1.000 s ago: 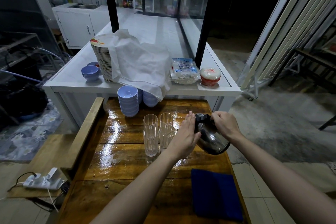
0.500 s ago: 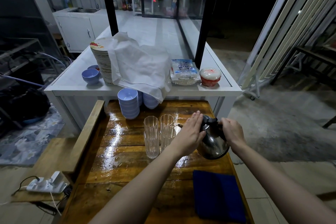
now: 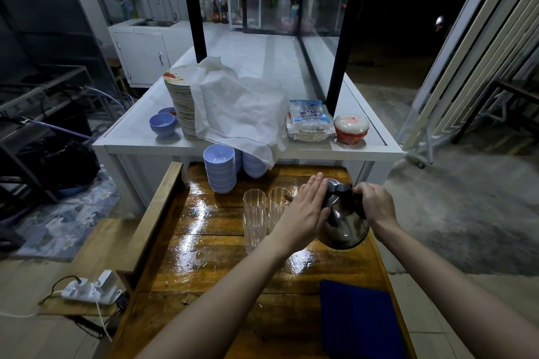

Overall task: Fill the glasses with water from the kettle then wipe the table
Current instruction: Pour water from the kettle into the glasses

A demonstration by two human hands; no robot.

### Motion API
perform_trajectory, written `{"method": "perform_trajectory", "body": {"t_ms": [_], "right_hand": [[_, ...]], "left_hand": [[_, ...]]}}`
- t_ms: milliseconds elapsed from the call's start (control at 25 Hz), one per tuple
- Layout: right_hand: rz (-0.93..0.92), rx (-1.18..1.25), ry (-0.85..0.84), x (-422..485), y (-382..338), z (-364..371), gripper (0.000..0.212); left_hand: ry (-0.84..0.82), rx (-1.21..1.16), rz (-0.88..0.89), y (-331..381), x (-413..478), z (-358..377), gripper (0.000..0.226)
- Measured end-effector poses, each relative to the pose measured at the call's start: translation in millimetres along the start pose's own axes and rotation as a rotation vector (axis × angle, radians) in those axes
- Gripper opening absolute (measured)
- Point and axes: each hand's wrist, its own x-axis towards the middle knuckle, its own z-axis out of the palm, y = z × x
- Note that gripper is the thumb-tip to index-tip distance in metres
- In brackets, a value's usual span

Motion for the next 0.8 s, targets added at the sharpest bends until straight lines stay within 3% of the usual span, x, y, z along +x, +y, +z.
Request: {"method": "perform_trajectory", "body": {"t_ms": [200,400,800], "right_hand": [[-0.153,-0.136,-0.075,9.3,-21.6,12.1,0.047],[-0.259,-0.234,-0.148,12.8,-41.0,23.2,0.033],[-0.309,-0.348,-0.164,20.0,-43.5,32.8,0.035]], "left_hand": [[0.055,-0.059,-0.092,-10.7,-14.2,-4.6,0.061],[0.063,-0.118,-0.181,-15.0,-24.8,-7.0,0.064],[0.075,-0.193,-0.274,-15.0,-31.4,-0.5,0.065]]}}
